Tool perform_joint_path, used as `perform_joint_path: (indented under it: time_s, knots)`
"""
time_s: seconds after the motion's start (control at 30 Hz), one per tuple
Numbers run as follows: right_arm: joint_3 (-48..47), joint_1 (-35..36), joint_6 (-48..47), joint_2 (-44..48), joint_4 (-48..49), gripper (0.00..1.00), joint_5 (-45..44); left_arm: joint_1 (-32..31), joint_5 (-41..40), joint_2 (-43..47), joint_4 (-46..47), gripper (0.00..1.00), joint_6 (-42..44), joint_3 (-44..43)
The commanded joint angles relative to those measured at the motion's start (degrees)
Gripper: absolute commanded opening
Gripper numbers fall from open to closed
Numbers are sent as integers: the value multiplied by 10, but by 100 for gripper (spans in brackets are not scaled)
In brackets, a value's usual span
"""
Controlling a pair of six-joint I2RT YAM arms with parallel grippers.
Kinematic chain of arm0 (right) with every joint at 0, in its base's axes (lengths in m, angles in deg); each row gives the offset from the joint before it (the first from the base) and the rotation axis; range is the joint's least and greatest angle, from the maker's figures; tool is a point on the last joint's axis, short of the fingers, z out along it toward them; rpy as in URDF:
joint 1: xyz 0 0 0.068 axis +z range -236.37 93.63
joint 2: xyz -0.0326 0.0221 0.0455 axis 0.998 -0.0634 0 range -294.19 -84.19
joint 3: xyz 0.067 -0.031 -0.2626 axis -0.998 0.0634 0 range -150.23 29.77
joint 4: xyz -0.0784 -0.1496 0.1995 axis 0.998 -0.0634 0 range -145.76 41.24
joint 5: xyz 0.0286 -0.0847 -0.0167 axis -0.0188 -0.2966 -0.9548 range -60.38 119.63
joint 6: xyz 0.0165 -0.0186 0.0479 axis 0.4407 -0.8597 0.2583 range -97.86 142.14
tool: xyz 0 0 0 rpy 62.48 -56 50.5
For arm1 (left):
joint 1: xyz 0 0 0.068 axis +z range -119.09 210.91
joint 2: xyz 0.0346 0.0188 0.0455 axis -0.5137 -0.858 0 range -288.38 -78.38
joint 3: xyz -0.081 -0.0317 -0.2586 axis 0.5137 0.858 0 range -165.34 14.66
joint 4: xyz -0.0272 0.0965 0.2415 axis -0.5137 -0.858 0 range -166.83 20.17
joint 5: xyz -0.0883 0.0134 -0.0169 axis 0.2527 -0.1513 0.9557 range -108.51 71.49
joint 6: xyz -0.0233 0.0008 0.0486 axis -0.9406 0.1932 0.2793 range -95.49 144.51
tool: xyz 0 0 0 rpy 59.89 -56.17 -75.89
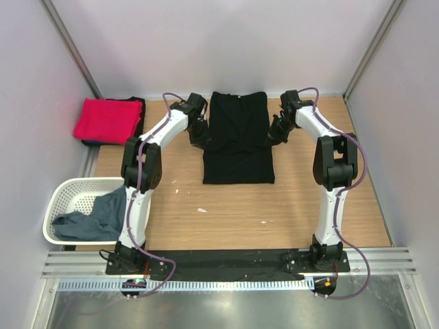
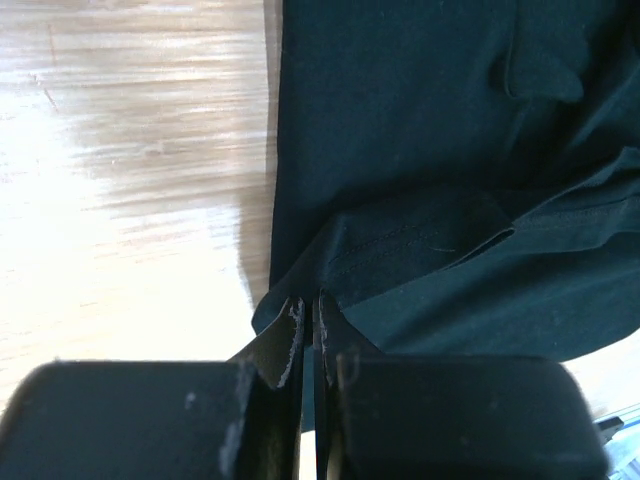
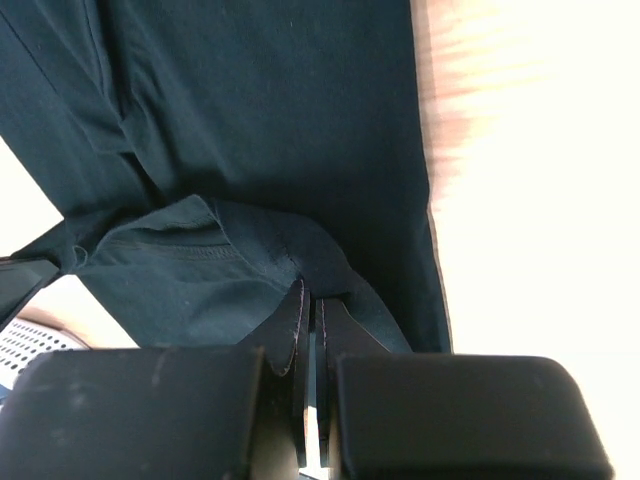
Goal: Fold and stack the t-shirts
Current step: Fold the tshirt
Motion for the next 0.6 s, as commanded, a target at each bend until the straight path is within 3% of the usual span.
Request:
perform_joint_path:
  time_s: [0.0,0.57]
  knots:
    - [-36,-5,-7,-8,3,1,-5,2,-2,-9,-7,0,16,-39]
    - [-82,-16,-10,-31,2,1,2,4,-15,-29,-11,0,15,-94]
